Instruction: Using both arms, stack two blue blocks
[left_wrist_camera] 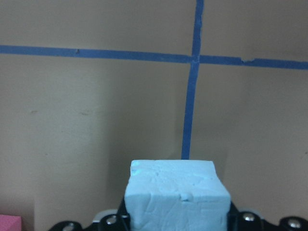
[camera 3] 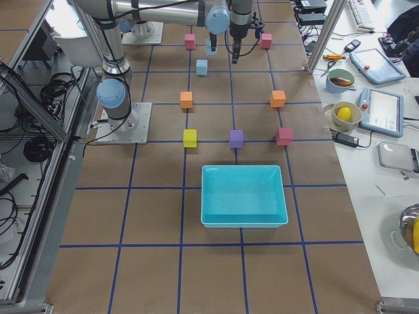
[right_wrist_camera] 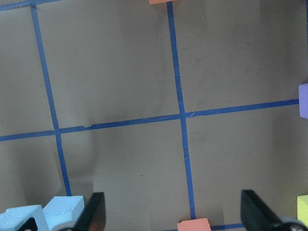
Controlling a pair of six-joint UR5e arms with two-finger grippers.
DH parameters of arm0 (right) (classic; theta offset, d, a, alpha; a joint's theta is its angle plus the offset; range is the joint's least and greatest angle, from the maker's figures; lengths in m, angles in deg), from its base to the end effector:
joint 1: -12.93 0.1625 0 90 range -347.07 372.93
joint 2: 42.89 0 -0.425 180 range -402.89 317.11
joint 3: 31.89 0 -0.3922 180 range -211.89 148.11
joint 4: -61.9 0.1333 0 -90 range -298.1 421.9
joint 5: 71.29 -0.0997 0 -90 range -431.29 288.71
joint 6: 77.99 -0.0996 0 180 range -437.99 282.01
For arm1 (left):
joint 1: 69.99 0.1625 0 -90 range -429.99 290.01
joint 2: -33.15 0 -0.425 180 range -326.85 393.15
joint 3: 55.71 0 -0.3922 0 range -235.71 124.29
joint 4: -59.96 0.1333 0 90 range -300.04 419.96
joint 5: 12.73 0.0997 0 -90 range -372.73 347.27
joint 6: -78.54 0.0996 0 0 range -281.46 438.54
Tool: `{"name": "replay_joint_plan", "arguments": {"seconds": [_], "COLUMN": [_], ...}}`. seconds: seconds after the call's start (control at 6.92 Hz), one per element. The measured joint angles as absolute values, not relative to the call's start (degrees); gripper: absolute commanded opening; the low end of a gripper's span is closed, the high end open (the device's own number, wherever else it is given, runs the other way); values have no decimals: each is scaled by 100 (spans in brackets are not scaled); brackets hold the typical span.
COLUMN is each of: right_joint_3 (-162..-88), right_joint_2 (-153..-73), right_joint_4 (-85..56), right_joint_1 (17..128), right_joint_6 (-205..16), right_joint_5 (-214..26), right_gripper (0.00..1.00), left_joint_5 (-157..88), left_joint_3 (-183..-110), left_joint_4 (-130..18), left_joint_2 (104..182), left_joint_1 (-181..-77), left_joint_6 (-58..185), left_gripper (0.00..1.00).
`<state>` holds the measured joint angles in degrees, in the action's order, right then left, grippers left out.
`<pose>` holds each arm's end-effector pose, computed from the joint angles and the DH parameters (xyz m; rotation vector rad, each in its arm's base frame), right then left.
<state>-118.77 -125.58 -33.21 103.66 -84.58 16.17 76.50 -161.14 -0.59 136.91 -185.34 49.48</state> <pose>0.1447 -0.5447 0.4575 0.1577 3.0922 -0.0204 -0.3544 -0.4336 0.2849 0.1012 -3.1259 -0.0033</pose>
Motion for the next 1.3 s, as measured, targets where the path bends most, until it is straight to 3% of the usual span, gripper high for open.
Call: {"name": "replay_joint_plan", "arguments": {"seconds": [1.3], "right_joint_3": [-11834], "right_joint_2": [-13000], "right_joint_4": [-2764], "right_joint_1": [10191], "right_joint_6": [-8033], "right_joint_5": [1977], "right_gripper": [100], "left_joint_5": [7512], "left_joint_3": [-16383], "left_joint_4": [52], "left_joint_2": [13875], "left_joint_1": [-18738], "left_joint_6": [4973], "left_gripper": [28]}}
